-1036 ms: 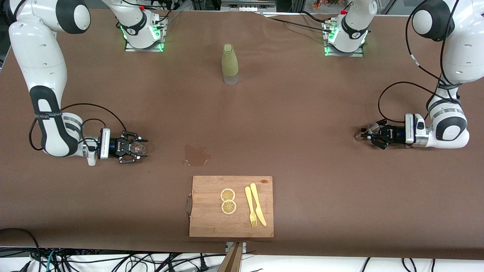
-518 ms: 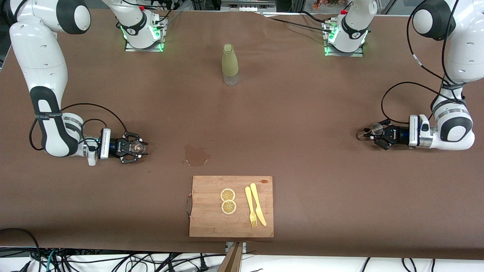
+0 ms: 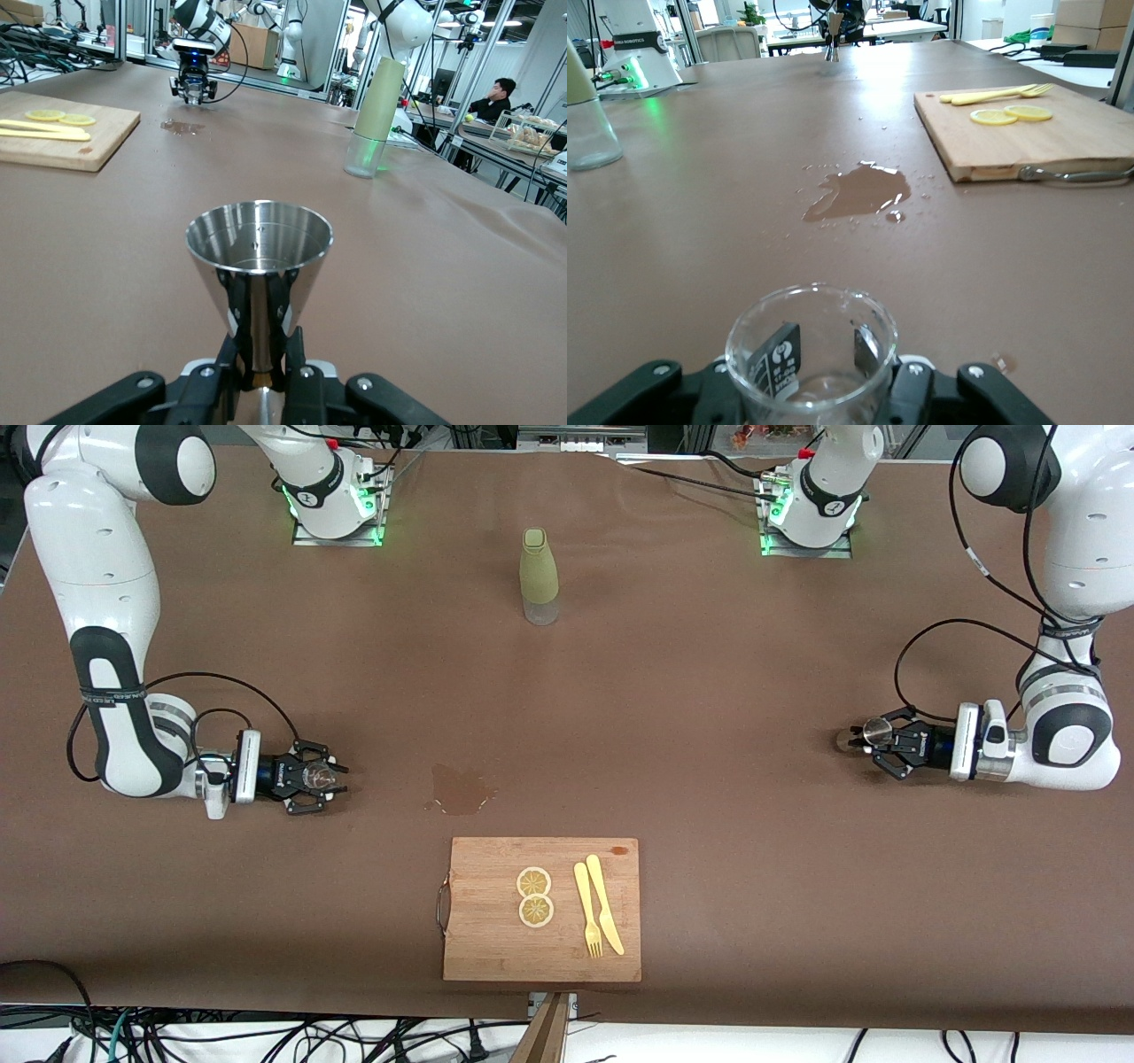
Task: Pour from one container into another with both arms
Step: 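Carry the glass cup with the right gripper toward the jigger held by the left gripper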
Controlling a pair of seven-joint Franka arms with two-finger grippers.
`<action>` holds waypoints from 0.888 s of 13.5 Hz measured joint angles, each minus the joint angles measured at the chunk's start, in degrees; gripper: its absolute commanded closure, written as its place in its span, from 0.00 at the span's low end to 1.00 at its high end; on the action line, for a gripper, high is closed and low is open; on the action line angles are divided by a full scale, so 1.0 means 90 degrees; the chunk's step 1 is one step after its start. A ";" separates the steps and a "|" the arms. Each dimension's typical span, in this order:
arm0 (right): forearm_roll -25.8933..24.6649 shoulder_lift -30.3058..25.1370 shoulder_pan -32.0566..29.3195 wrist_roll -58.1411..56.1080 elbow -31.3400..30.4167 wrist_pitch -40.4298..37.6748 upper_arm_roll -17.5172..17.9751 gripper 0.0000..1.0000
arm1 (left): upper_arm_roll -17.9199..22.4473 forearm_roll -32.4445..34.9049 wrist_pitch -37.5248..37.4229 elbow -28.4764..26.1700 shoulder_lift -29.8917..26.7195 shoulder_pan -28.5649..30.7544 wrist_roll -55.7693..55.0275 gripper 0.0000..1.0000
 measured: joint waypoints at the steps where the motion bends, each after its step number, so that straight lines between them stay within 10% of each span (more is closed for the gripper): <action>1: 0.0010 -0.0004 0.0019 0.0099 0.0102 -0.0048 0.0034 0.63 | -0.0017 -0.0038 0.0062 0.0042 -0.0003 -0.0086 0.0000 1.00; 12: 0.0024 -0.0693 0.0075 0.2251 0.1024 -0.0298 0.0571 0.63 | -0.0487 -0.2713 0.2134 0.0086 -0.0039 -0.2518 -0.0613 1.00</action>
